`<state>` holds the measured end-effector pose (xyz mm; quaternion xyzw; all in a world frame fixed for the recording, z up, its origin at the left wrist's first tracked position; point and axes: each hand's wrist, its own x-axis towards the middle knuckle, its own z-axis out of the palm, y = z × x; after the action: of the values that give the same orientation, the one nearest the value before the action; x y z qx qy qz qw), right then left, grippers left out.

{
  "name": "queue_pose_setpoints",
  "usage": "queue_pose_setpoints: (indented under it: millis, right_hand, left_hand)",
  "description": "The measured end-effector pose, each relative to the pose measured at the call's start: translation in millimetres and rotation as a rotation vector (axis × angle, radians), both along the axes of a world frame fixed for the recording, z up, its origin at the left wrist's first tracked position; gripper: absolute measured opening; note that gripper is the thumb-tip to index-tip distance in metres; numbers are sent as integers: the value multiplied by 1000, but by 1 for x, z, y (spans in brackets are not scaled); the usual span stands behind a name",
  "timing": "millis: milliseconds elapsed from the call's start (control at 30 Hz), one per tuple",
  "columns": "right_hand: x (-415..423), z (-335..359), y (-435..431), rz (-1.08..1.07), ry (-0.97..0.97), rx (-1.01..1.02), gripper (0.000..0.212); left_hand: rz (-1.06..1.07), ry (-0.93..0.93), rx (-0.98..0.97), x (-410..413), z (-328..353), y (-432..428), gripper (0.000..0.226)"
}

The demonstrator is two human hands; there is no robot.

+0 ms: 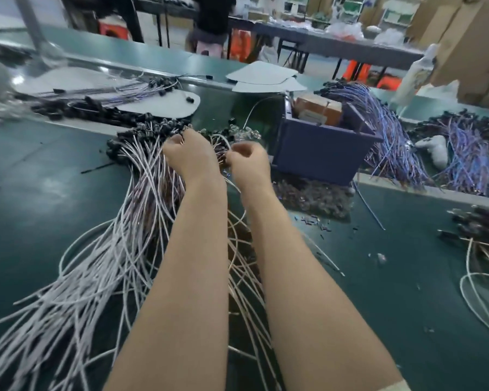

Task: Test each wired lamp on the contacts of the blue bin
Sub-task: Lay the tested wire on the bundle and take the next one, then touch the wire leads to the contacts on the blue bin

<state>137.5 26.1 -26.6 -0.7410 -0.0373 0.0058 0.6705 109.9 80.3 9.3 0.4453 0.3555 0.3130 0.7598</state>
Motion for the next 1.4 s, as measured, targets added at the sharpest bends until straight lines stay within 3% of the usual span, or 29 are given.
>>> queue_pose_setpoints:
  millis: [100, 167, 233, 333, 467, 567, 633, 700, 800, 1000, 1067, 1167, 1267, 1400]
  right_hand:
    - [0, 15, -21, 72, -33, 307, 20]
    - [-2, 22, -41, 151, -44, 397, 24]
    - [-7, 28, -61, 191, -47, 365, 22]
    - [-14, 33, -88, 141, -82, 113, 13]
    - [-15, 37, -126, 19, -305, -203, 10]
    - [-19, 36, -164, 184, -292, -11, 19]
    - [-23, 38, -189, 329, -201, 159, 17]
    - [-26, 38, -205, 357, -213, 168, 21]
    - [-24, 40, -214, 119, -334, 157, 28]
    - [-17, 50, -243, -422, -331, 666, 24]
    - [-15, 49, -250, -519, -318, 746, 25]
    - [-10, 41, -252, -605, -257, 682, 30]
    - [-4, 34, -250, -585, -152, 614, 30]
    - [-4, 21, -233, -184, 19, 311, 20]
  left_hand:
    - [-148, 133, 170, 5, -6, -5, 40]
    - [-284, 199, 280, 6, -3, -15, 45]
    - [-434, 174, 364, 8, 4, -28, 48]
    - [-573, -2, 334, 10, 19, -56, 34]
    - [-650, -215, 653, 7, 35, -99, 27]
    - [-772, -267, 958, 4, 46, -123, 25]
    - [-858, -281, 1045, 2, 49, -135, 25]
    - [-941, -289, 1036, 0, 49, -148, 23]
    - [-997, -291, 1015, -1, 44, -170, 26]
    - [-1241, -59, 921, 4, 9, -171, 27]
    - [-1236, -27, 946, 9, -1, -162, 29]
    - [-1137, -16, 936, 14, -4, -151, 33]
    - [-1032, 17, 896, 18, -6, -139, 30]
    - [-848, -141, 776, 20, -6, -144, 26]
